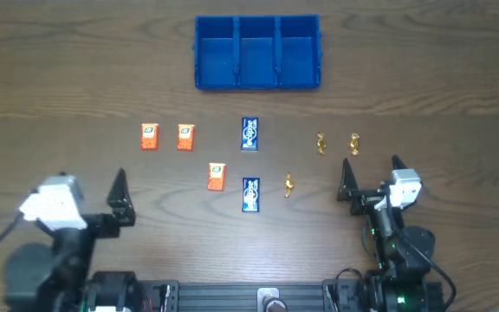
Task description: Sort Candies Into Trays
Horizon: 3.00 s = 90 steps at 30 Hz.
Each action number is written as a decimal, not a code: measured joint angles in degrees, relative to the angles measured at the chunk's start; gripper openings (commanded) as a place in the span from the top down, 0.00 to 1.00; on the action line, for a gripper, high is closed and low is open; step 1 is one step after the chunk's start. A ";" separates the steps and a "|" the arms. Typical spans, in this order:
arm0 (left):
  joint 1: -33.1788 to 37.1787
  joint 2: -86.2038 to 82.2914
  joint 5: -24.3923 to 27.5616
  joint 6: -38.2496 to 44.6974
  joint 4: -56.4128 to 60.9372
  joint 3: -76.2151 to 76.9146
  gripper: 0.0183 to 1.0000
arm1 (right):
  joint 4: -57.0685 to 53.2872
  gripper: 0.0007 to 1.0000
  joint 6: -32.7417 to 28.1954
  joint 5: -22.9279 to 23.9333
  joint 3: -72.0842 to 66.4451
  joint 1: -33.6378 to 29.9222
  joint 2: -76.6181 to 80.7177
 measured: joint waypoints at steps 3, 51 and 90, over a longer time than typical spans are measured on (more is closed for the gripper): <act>0.00 9.66 1.77 -0.15 -0.68 5.95 0.00 | 0.00 0.00 0.00 0.00 0.00 0.00 0.00; -2.19 84.80 -4.44 -2.71 15.10 10.56 0.16 | -0.02 0.00 0.00 0.00 0.00 0.00 0.00; -4.94 86.38 -4.63 -5.88 7.04 21.51 0.66 | -0.02 0.00 0.00 0.00 0.00 0.00 0.00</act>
